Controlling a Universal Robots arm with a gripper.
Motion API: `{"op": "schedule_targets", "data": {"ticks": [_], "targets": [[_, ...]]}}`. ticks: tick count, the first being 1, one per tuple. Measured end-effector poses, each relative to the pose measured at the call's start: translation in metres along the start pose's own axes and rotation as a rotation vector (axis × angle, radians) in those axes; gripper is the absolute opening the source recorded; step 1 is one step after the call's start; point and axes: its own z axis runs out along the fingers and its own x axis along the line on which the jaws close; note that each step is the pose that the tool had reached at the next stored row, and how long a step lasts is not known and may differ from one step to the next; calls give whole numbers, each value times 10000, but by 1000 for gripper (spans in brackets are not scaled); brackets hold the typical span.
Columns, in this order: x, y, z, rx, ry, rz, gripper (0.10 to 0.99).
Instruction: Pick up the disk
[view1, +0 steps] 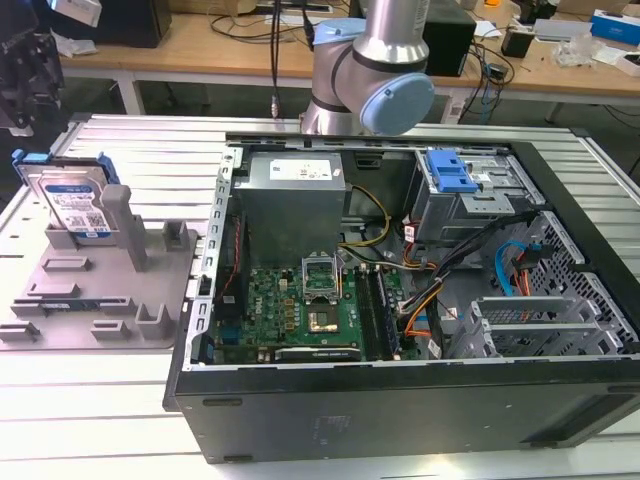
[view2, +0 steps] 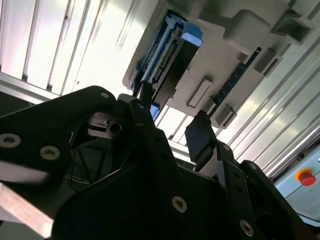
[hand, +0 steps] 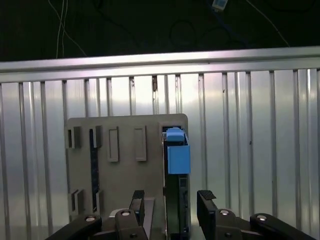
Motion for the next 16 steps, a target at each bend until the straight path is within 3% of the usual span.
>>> {"op": "schedule_targets", "data": {"ticks": [2, 6, 8, 11, 16], "targets": [[2, 29, 0, 103, -92, -5, 541], [3, 29, 0, 105, -66, -47, 541], [2, 29, 2, 103, -91, -84, 541], [3, 37, 8, 53, -243, -151, 541], [6, 113, 17, -4, -278, -171, 541]]}}
